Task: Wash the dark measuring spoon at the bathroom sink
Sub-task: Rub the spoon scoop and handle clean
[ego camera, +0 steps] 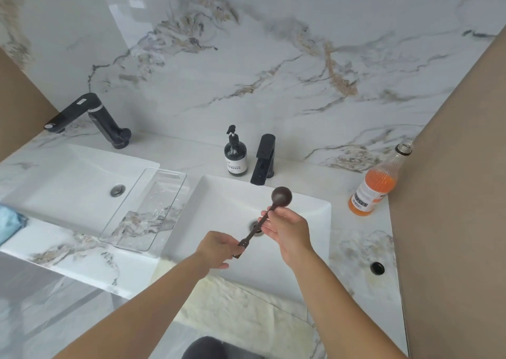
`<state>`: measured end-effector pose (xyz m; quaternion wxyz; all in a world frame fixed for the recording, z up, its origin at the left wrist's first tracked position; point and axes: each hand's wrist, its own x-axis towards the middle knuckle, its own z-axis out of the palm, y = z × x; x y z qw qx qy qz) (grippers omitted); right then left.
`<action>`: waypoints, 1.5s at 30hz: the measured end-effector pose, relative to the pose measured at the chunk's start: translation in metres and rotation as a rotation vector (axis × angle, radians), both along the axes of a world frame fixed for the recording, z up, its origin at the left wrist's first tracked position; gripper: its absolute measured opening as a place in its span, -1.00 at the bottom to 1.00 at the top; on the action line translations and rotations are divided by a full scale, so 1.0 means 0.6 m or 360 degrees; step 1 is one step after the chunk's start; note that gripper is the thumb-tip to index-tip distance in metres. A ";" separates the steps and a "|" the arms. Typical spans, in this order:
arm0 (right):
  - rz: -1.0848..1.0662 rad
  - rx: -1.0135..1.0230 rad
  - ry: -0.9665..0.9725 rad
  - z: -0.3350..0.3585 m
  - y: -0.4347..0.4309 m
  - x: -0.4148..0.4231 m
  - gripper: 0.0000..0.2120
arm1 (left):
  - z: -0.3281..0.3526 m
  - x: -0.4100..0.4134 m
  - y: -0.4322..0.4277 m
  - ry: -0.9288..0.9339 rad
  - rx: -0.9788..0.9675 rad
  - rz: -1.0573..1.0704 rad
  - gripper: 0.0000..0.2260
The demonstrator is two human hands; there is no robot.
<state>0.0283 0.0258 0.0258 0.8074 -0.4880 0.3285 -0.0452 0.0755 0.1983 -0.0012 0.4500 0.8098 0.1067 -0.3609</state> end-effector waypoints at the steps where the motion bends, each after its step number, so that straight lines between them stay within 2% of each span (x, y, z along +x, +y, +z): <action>1: 0.0002 -0.0011 0.0025 0.002 -0.002 -0.003 -0.87 | -0.001 -0.003 -0.007 -0.0057 0.0068 -0.0030 -0.92; 5: 0.0041 -0.0005 0.0150 -0.001 -0.016 -0.014 -0.92 | -0.008 -0.011 -0.028 -0.0329 0.0271 -0.0131 -0.85; 10: -0.0007 0.0095 0.0301 -0.012 -0.034 -0.032 -0.95 | -0.009 -0.019 -0.029 -0.0481 0.0355 -0.0262 -0.82; 14: -0.0071 0.0007 0.0384 -0.014 -0.032 -0.044 -0.94 | -0.002 -0.019 -0.030 -0.0477 0.0340 -0.0350 -0.83; 16: -0.0098 -0.0062 0.0397 -0.014 -0.030 -0.045 -0.96 | 0.002 -0.018 -0.032 -0.0458 0.0427 -0.0385 -0.82; 18: -0.0106 -0.0106 0.0403 -0.012 -0.025 -0.045 -0.97 | 0.007 -0.017 -0.030 -0.0371 0.0490 -0.0479 -0.80; 21: -0.0057 -0.0084 0.0388 -0.010 -0.020 -0.041 -0.88 | 0.009 -0.020 -0.016 0.0183 0.0075 -0.0463 -0.87; 22: 0.0010 -0.0080 0.0389 -0.008 -0.017 -0.039 -0.87 | 0.008 -0.023 -0.010 0.0246 -0.0011 -0.0496 -0.90; 26: 0.0314 -0.0208 0.0417 -0.018 0.000 -0.029 -0.84 | -0.013 -0.026 0.009 -0.0095 0.0045 -0.0755 -0.93; 28: 0.0385 -0.0347 0.0420 -0.023 0.013 -0.024 -0.91 | -0.025 -0.022 0.021 -0.0344 0.0232 -0.0828 -0.93; 32: 0.0124 -0.0443 0.0642 -0.041 0.027 -0.012 -0.95 | -0.044 0.004 0.047 -0.0428 0.0287 -0.0882 -0.89; 36: -0.0202 -0.0174 0.0742 -0.049 0.058 0.012 -0.92 | -0.040 0.056 0.066 -0.0732 0.0307 -0.1131 -0.89; 38: -0.0309 -0.0160 0.0793 -0.053 0.081 0.030 -0.91 | -0.035 0.081 0.085 -0.0561 0.0098 -0.0984 -0.92; 41: -0.0422 -0.0310 0.0836 -0.058 0.128 0.069 -0.89 | -0.027 0.120 0.131 -0.0279 -0.0182 -0.0871 -0.98; 43: -0.0509 -0.0375 0.0812 -0.061 0.169 0.101 -0.90 | -0.023 0.141 0.167 -0.0237 -0.0232 -0.0889 -0.93; 45: -0.0514 -0.0381 0.0761 -0.059 0.214 0.141 -0.89 | -0.020 0.161 0.205 -0.0317 -0.0182 -0.0951 -0.86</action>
